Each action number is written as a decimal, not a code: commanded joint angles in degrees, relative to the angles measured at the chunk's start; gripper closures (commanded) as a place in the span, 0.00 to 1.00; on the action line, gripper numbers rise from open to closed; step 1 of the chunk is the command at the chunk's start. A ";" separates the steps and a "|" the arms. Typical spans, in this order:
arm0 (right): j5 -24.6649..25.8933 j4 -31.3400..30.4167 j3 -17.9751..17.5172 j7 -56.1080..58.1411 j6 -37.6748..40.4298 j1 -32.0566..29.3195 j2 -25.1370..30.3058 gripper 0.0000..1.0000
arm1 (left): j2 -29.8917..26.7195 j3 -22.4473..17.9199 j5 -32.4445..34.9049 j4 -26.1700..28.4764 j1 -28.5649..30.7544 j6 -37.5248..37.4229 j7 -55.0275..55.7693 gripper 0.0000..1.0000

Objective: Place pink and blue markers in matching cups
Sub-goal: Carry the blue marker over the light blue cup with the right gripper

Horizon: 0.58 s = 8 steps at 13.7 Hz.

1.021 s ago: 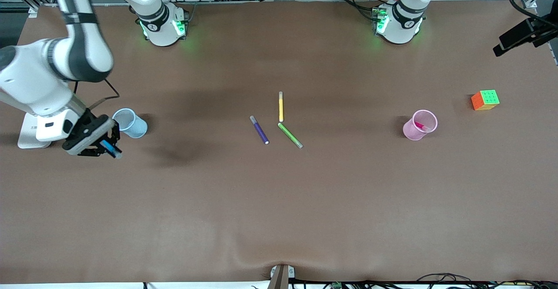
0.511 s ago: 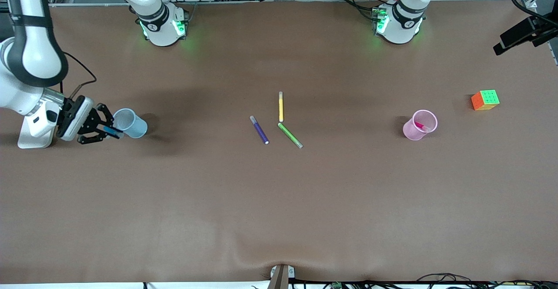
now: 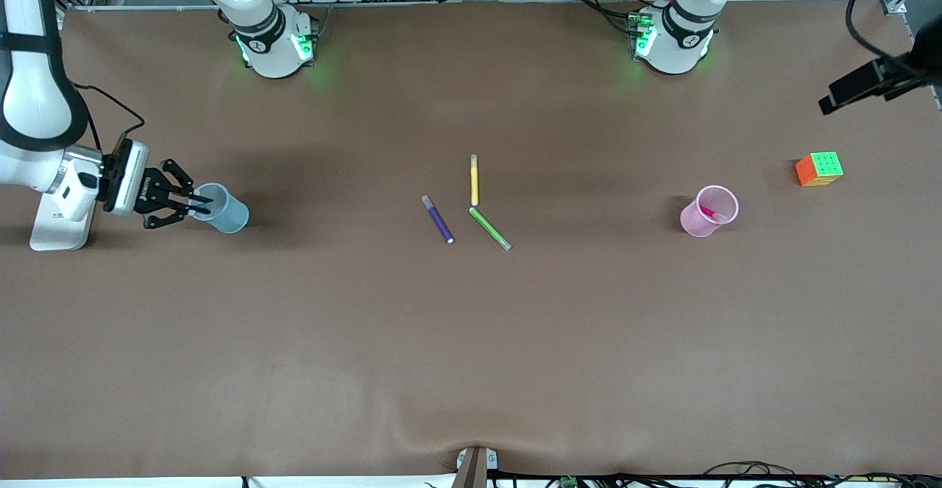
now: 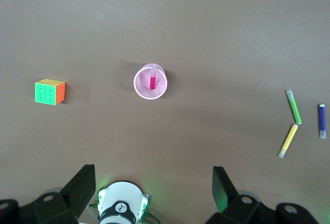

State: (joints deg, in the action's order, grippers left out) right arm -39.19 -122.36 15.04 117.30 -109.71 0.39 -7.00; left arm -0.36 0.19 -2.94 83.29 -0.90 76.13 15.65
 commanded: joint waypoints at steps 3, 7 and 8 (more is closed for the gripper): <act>-2.65 -0.07 -0.71 7.32 3.97 -4.78 -4.41 1.00 | -0.52 -0.45 -0.92 1.09 -0.94 1.21 -2.19 0.00; -2.56 0.28 -0.71 8.03 6.44 -6.19 -6.18 1.00 | -0.78 -0.63 -0.84 1.35 -0.77 1.92 -8.51 0.00; -2.65 0.37 -0.71 7.86 6.70 -6.28 -6.18 1.00 | -0.61 -0.63 -0.66 1.26 -0.77 1.92 -9.40 0.00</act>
State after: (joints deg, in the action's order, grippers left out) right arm -40.18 -122.38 15.02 124.35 -104.16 -4.85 -13.11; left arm 0.01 0.04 -3.02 83.79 -1.57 77.40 8.60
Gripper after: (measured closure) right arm 0.828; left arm 0.000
